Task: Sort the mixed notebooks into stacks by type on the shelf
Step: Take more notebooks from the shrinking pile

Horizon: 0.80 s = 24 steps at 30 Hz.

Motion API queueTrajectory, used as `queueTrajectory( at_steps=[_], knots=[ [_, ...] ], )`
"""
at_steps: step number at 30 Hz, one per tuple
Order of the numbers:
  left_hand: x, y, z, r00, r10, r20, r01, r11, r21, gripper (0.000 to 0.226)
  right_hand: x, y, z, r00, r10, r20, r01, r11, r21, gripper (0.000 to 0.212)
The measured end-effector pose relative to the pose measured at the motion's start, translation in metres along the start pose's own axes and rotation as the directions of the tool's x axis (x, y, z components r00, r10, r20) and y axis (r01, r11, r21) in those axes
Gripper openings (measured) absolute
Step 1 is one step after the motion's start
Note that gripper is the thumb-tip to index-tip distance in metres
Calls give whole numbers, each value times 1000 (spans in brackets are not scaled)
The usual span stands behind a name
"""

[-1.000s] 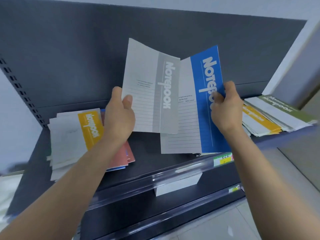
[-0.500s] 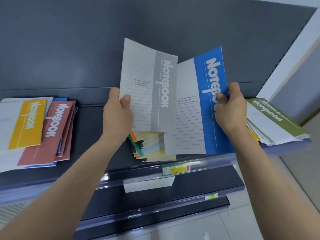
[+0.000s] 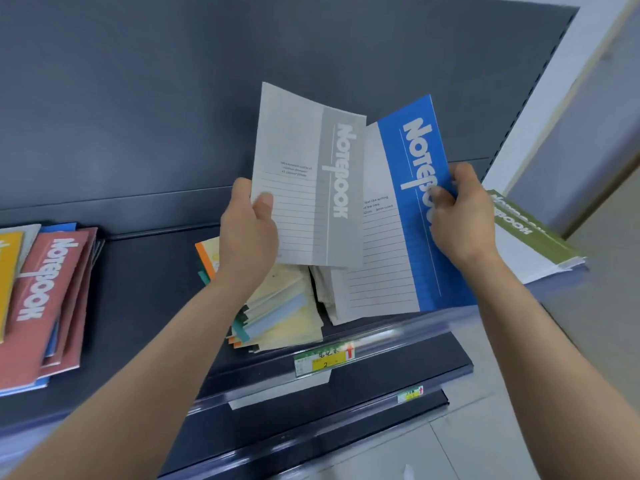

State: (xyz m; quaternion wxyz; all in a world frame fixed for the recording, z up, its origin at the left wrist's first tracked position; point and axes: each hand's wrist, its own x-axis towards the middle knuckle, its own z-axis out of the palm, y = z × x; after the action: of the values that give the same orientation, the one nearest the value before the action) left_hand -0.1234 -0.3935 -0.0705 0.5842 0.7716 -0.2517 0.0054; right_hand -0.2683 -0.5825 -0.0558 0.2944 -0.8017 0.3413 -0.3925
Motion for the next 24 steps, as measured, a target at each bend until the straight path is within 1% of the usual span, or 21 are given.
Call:
queueTrajectory(
  at_steps=[5, 9, 12, 15, 18, 20, 24],
  knots=[
    [11, 19, 46, 1000, -5, 22, 4, 1000, 16, 11, 24, 28, -27, 999, 13, -50, -14, 1000, -18, 8],
    [14, 34, 97, 1000, -5, -18, 6, 999, 39, 12, 58, 68, -55, 998, 25, -64, -25, 1000, -7, 11],
    [10, 50, 148, 999, -15, -42, 16, 1000, 22, 11, 91, 109, -83, 999, 28, -42, -27, 1000, 3, 7],
    [1, 66, 195, 998, -42, -44, 42, 999, -1, 11, 116, 148, -111, 998, 46, -30, -45, 998, 32, 14],
    [-10, 82, 247, 996, -69, -53, 68, 997, -25, 12, 144, 192, -140, 997, 78, -19, -78, 997, 5, 12],
    [-17, 87, 271, 994, -84, -75, 84, 996, -6, 13, 158, 215, -153, 996, 92, 4, -92, 995, -38, 8],
    [-26, 92, 292, 984, -108, -145, 122, 989, 87, 14, 176, 249, -156, 990, 117, 78, -108, 989, -105, 15]
  ],
)
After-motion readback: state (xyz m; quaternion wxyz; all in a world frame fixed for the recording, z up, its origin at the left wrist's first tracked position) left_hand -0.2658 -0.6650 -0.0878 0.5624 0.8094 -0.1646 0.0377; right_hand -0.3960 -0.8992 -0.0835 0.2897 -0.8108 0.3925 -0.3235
